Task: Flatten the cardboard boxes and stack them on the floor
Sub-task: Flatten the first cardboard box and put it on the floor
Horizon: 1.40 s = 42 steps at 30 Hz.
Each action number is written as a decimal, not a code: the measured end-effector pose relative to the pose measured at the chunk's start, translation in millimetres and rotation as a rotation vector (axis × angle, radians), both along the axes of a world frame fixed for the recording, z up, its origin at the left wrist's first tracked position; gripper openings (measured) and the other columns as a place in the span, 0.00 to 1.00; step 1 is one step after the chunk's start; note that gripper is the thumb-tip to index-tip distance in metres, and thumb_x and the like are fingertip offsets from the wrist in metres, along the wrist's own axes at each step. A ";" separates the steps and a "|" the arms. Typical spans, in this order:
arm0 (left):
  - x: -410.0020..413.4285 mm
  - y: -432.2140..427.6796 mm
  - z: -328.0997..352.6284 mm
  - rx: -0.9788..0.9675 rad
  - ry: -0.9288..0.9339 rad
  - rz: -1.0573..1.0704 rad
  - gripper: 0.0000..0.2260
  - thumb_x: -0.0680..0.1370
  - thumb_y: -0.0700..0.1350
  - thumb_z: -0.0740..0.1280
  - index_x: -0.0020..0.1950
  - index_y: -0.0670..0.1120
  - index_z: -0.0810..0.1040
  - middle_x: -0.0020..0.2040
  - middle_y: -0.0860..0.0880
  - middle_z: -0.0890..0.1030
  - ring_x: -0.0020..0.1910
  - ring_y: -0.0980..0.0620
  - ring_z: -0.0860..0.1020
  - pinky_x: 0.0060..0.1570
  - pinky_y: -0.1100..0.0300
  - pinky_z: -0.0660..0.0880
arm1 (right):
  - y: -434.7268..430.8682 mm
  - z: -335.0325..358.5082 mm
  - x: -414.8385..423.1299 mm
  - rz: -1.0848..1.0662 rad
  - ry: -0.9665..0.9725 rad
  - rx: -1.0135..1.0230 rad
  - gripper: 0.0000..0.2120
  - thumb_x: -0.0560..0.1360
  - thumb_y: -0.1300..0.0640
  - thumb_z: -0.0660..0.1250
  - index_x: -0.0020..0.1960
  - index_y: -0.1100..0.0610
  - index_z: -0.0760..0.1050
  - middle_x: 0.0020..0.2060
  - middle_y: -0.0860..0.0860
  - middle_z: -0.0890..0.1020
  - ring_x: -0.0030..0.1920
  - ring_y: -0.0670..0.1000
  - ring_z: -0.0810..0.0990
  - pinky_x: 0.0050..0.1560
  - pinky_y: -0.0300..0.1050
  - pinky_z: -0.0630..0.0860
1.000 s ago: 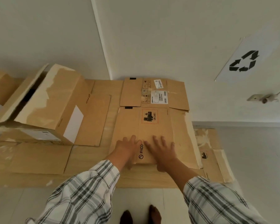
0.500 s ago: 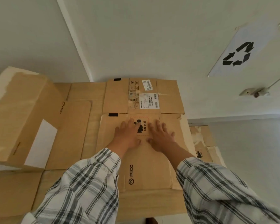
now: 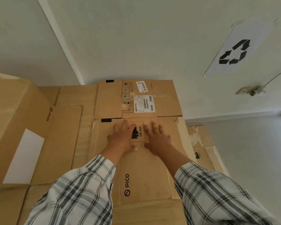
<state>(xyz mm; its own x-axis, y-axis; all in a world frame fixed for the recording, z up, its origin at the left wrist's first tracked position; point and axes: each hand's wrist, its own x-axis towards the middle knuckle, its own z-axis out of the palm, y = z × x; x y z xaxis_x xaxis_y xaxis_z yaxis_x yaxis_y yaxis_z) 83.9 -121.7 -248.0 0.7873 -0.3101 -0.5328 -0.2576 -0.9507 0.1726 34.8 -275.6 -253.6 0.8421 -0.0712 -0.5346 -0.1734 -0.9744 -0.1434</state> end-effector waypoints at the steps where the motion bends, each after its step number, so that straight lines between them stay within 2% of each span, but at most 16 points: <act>1: -8.1 3.5 -1.0 -0.028 -0.018 0.020 0.45 0.73 0.59 0.73 0.81 0.59 0.47 0.82 0.50 0.43 0.78 0.37 0.45 0.71 0.33 0.60 | 0.8 -4.0 -10.8 0.003 -0.058 -0.001 0.40 0.80 0.40 0.57 0.78 0.43 0.31 0.78 0.50 0.33 0.78 0.58 0.36 0.74 0.69 0.50; 4: -43.7 15.4 -9.2 -0.140 -0.143 0.094 0.34 0.80 0.59 0.63 0.81 0.58 0.50 0.82 0.49 0.46 0.80 0.39 0.45 0.75 0.37 0.53 | 5.1 -18.7 -58.8 -0.055 -0.240 0.039 0.30 0.82 0.39 0.44 0.78 0.41 0.31 0.77 0.48 0.33 0.78 0.55 0.34 0.76 0.63 0.41; 6: -71.9 25.6 -17.9 -0.184 -0.239 0.127 0.29 0.82 0.58 0.58 0.80 0.57 0.52 0.82 0.49 0.49 0.80 0.40 0.47 0.76 0.40 0.51 | 8.0 -27.2 -95.0 -0.119 -0.322 0.054 0.28 0.82 0.40 0.40 0.77 0.39 0.32 0.77 0.45 0.32 0.77 0.52 0.32 0.76 0.58 0.36; 11: -116.4 46.9 -30.2 -0.205 -0.288 0.157 0.27 0.83 0.59 0.53 0.81 0.55 0.53 0.82 0.49 0.51 0.80 0.42 0.48 0.78 0.45 0.48 | 11.5 -32.1 -143.4 -0.166 -0.356 0.035 0.27 0.82 0.42 0.41 0.78 0.40 0.32 0.76 0.44 0.33 0.77 0.51 0.32 0.76 0.58 0.37; 15: -115.3 52.6 -19.5 -0.144 -0.260 0.239 0.30 0.78 0.65 0.58 0.78 0.60 0.55 0.81 0.49 0.51 0.78 0.39 0.52 0.73 0.36 0.54 | 0.2 -16.5 -138.9 -0.229 -0.363 -0.024 0.32 0.78 0.33 0.49 0.78 0.39 0.45 0.79 0.47 0.41 0.79 0.56 0.45 0.72 0.63 0.36; 16: -111.4 54.7 -15.4 -0.110 -0.230 0.345 0.35 0.74 0.69 0.62 0.76 0.61 0.54 0.80 0.48 0.50 0.76 0.38 0.53 0.70 0.35 0.57 | -4.9 -10.5 -137.4 -0.341 -0.364 -0.063 0.35 0.76 0.30 0.53 0.78 0.41 0.46 0.79 0.50 0.43 0.78 0.58 0.48 0.70 0.64 0.37; 18: -103.9 59.8 -5.3 -0.073 -0.118 0.594 0.46 0.66 0.73 0.68 0.76 0.58 0.50 0.78 0.46 0.47 0.74 0.36 0.55 0.68 0.36 0.60 | -18.3 1.0 -134.0 -0.662 -0.332 -0.031 0.44 0.71 0.29 0.61 0.78 0.46 0.46 0.79 0.56 0.50 0.76 0.62 0.55 0.72 0.66 0.49; 20: -97.7 66.5 0.0 -0.104 -0.073 0.735 0.52 0.64 0.70 0.74 0.77 0.55 0.47 0.77 0.44 0.49 0.73 0.35 0.57 0.67 0.36 0.62 | -34.5 8.7 -129.7 -0.920 -0.291 0.106 0.48 0.71 0.34 0.68 0.79 0.53 0.47 0.76 0.60 0.60 0.73 0.64 0.64 0.69 0.64 0.64; 22: -91.4 76.7 2.1 -0.200 -0.068 0.851 0.53 0.65 0.62 0.79 0.76 0.53 0.47 0.74 0.41 0.58 0.70 0.34 0.62 0.66 0.35 0.64 | -50.2 14.4 -124.8 -1.017 -0.256 0.138 0.43 0.71 0.37 0.70 0.76 0.57 0.57 0.71 0.59 0.69 0.68 0.63 0.70 0.65 0.62 0.70; 24: -85.7 87.9 3.9 -0.375 -0.053 0.997 0.47 0.68 0.55 0.79 0.75 0.49 0.52 0.70 0.39 0.68 0.65 0.33 0.71 0.64 0.37 0.70 | -60.4 23.5 -120.2 -1.030 -0.259 0.170 0.35 0.72 0.39 0.70 0.69 0.60 0.68 0.63 0.59 0.76 0.60 0.60 0.77 0.57 0.56 0.77; 25: -84.8 92.1 5.6 -0.457 -0.044 1.049 0.40 0.71 0.54 0.77 0.74 0.45 0.57 0.68 0.39 0.73 0.62 0.35 0.75 0.61 0.40 0.73 | -62.9 28.0 -119.0 -1.018 -0.270 0.202 0.30 0.74 0.41 0.70 0.66 0.61 0.70 0.58 0.59 0.79 0.55 0.59 0.79 0.51 0.53 0.78; 27: -87.2 92.2 13.8 -0.528 -0.068 1.063 0.25 0.78 0.53 0.70 0.68 0.40 0.71 0.62 0.39 0.79 0.57 0.38 0.79 0.55 0.47 0.77 | -64.0 37.4 -118.1 -0.975 -0.299 0.219 0.23 0.77 0.45 0.67 0.63 0.61 0.71 0.55 0.58 0.80 0.53 0.58 0.80 0.46 0.50 0.76; 29: -93.7 81.9 23.8 -0.550 -0.153 1.049 0.18 0.80 0.53 0.66 0.63 0.41 0.77 0.59 0.40 0.81 0.53 0.39 0.79 0.51 0.50 0.77 | -63.4 48.2 -119.4 -0.937 -0.329 0.177 0.19 0.79 0.46 0.64 0.62 0.60 0.71 0.54 0.58 0.81 0.53 0.59 0.80 0.46 0.50 0.74; 34: -121.2 32.9 61.1 -0.532 -0.331 1.087 0.15 0.79 0.54 0.65 0.57 0.44 0.77 0.53 0.42 0.82 0.50 0.39 0.80 0.53 0.45 0.78 | -91.5 82.0 -133.3 -0.859 -0.464 0.163 0.16 0.81 0.50 0.61 0.62 0.61 0.70 0.53 0.59 0.81 0.52 0.59 0.80 0.42 0.47 0.70; 39: -157.5 -40.3 95.8 -0.614 -0.441 1.091 0.14 0.78 0.54 0.66 0.55 0.44 0.79 0.51 0.43 0.83 0.47 0.40 0.81 0.50 0.46 0.80 | -168.7 112.6 -160.7 -0.812 -0.592 0.197 0.15 0.81 0.50 0.61 0.61 0.60 0.70 0.54 0.59 0.81 0.53 0.61 0.80 0.45 0.50 0.72; 42: -182.9 -95.8 111.6 -0.646 -0.480 1.084 0.14 0.78 0.53 0.66 0.56 0.45 0.79 0.51 0.44 0.83 0.47 0.40 0.81 0.50 0.47 0.79 | -224.0 130.1 -182.6 -0.786 -0.616 0.190 0.15 0.81 0.50 0.60 0.61 0.60 0.70 0.55 0.59 0.80 0.55 0.62 0.79 0.45 0.49 0.70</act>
